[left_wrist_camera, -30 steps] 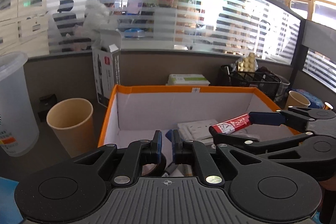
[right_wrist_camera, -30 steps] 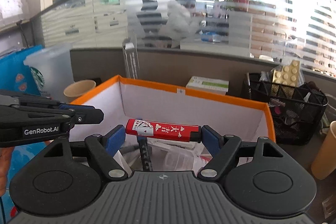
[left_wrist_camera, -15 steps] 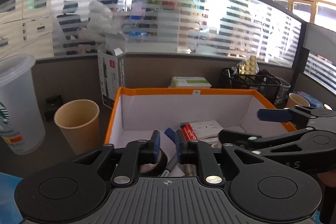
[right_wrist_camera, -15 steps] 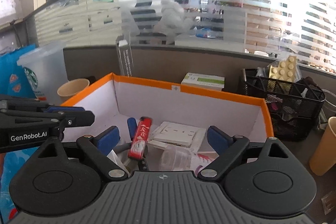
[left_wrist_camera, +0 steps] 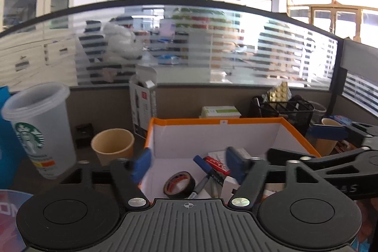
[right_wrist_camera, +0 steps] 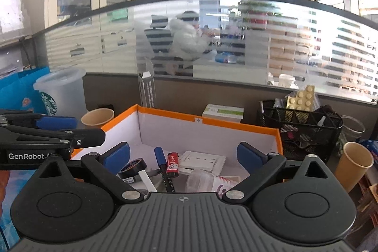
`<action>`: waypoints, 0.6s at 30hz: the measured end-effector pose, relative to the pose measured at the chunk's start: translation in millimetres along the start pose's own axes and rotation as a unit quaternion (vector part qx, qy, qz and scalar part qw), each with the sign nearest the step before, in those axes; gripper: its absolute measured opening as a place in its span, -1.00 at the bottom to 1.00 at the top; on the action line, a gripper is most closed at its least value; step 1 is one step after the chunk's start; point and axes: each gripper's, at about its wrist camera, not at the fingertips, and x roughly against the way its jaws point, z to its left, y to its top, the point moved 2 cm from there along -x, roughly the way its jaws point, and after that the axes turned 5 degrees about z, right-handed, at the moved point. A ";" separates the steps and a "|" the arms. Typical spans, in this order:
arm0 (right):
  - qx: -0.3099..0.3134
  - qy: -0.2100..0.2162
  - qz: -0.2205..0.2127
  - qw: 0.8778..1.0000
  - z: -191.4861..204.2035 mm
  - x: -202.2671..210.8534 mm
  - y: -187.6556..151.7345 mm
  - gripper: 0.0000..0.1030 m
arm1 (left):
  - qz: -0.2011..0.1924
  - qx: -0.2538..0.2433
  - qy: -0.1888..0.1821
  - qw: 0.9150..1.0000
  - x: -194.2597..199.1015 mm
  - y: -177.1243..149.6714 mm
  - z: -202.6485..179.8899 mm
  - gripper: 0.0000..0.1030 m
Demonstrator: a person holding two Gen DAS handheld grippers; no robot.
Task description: Organize rigid objects
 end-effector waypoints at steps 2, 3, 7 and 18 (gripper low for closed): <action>-0.004 -0.004 -0.010 1.000 0.8 10.8 -1.1 0.97 | -0.006 0.001 0.005 1.000 7.7 -1.3 0.0 0.76; -0.005 -0.008 -0.015 1.000 1.5 16.3 -2.4 1.00 | -0.008 0.001 0.006 1.000 10.9 -2.3 -0.4 0.84; -0.008 -0.024 -0.041 0.999 6.5 39.0 -11.0 1.00 | -0.011 -0.004 0.014 1.000 21.4 -7.3 -4.5 0.99; -0.023 -0.052 -0.057 0.997 -1.4 66.3 -24.7 1.00 | -0.017 -0.010 0.017 1.000 41.0 -13.5 -15.4 1.00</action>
